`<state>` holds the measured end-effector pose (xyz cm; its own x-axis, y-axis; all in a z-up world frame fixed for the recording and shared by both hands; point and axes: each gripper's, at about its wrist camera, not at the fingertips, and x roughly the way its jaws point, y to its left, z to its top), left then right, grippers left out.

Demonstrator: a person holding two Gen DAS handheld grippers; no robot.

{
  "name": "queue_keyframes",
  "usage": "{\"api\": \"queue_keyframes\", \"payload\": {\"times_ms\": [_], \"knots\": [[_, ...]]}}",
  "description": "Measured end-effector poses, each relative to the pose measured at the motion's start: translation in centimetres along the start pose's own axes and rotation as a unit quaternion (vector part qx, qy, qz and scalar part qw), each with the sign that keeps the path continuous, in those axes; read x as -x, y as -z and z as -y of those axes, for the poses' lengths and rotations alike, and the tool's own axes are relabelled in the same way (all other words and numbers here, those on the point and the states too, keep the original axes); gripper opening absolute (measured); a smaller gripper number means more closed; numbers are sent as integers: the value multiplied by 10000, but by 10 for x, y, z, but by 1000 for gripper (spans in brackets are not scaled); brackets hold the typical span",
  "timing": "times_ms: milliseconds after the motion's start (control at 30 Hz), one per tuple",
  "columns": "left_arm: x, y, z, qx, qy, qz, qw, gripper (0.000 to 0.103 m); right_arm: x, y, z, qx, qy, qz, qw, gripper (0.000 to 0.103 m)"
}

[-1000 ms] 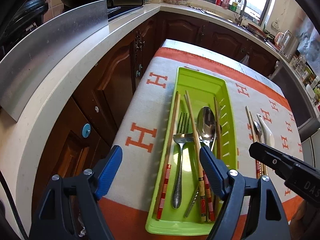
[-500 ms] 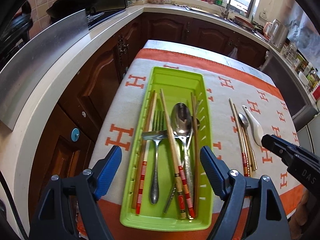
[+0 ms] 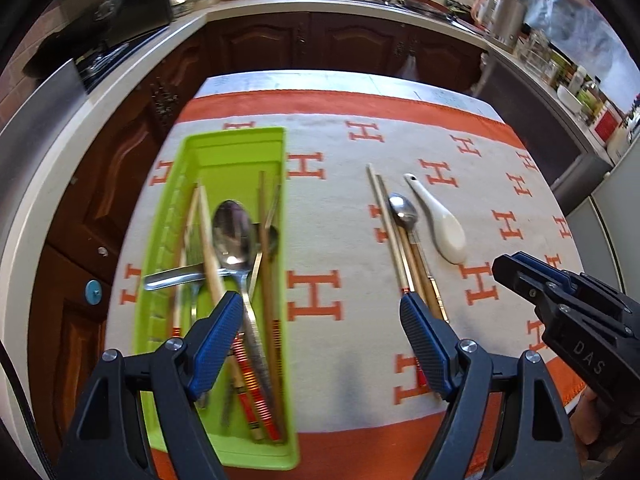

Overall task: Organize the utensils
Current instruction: 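Move both open tools back toward the remaining utensils beside the tray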

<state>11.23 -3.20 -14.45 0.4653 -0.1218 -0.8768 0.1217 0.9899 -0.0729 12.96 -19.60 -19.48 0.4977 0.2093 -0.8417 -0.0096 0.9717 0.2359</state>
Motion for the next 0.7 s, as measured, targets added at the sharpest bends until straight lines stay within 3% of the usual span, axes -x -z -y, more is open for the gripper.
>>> {"api": "queue_keyframes", "payload": {"times_ms": [300, 467, 700], "knots": [[-35, 2, 31, -91, 155, -437, 9989, 78, 0, 5, 42, -221, -23, 7, 9998, 23], [-57, 10, 44, -284, 148, -722, 9969, 58, -6, 10, 55, -312, -105, -75, 9994, 23], [-73, 17, 49, -360, 100, -977, 9945, 52, -13, 14, 65, -359, -234, -123, 9990, 23]]}}
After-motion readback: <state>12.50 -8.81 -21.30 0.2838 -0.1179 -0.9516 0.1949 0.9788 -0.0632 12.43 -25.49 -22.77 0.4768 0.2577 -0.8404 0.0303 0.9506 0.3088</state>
